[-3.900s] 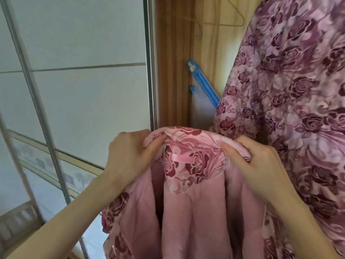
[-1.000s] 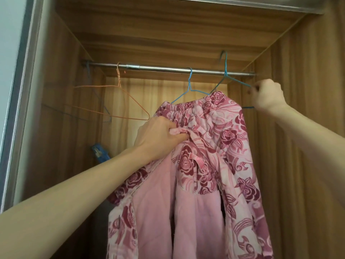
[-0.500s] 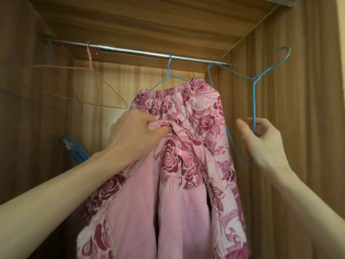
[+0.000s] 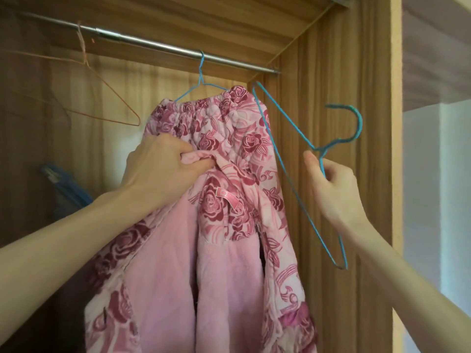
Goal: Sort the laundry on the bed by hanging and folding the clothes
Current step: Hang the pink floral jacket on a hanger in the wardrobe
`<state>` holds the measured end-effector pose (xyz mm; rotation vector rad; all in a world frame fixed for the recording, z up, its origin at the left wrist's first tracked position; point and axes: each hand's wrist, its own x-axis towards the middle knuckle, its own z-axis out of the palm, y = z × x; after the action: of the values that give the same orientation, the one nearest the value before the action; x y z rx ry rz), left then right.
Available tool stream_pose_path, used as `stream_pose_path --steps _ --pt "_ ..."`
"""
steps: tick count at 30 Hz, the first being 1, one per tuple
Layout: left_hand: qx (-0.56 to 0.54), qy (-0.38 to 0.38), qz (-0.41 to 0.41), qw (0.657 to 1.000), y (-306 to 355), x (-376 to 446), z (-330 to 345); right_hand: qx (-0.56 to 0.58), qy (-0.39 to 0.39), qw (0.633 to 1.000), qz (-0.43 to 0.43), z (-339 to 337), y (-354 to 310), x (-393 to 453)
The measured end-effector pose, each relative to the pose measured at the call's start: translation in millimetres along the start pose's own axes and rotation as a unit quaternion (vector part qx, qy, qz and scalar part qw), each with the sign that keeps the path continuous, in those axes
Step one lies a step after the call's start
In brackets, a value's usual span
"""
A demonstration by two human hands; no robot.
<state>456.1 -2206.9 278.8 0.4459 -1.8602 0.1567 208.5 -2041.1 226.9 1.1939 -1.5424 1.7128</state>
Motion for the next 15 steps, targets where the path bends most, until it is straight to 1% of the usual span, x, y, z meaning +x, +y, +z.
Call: stream_pose_path --steps 3,6,9,11,13,15 --pt "-0.012 -0.007 0.020 1.000 5 -8 -4 0.019 -0.029 0.999 0.013 -9 -10 -13" --pt "-0.013 -0.010 0.028 0.999 7 -15 -9 0.100 -0.085 0.990 0.060 -13 -14 -30" --pt "-0.009 -0.011 0.035 0.999 5 -21 -13 0.227 -0.131 0.959 0.111 -17 -11 -45" --pt "-0.009 -0.012 0.033 0.999 2 -24 -16 0.273 -0.148 0.942 0.129 -22 -15 -53" --pt "-0.003 -0.011 0.034 0.999 0 -26 -18 0.269 -0.130 0.947 0.118 -21 -14 -55" --pt "-0.001 -0.011 0.035 0.999 0 -28 -19 0.230 -0.117 0.961 0.100 -22 -18 -50"
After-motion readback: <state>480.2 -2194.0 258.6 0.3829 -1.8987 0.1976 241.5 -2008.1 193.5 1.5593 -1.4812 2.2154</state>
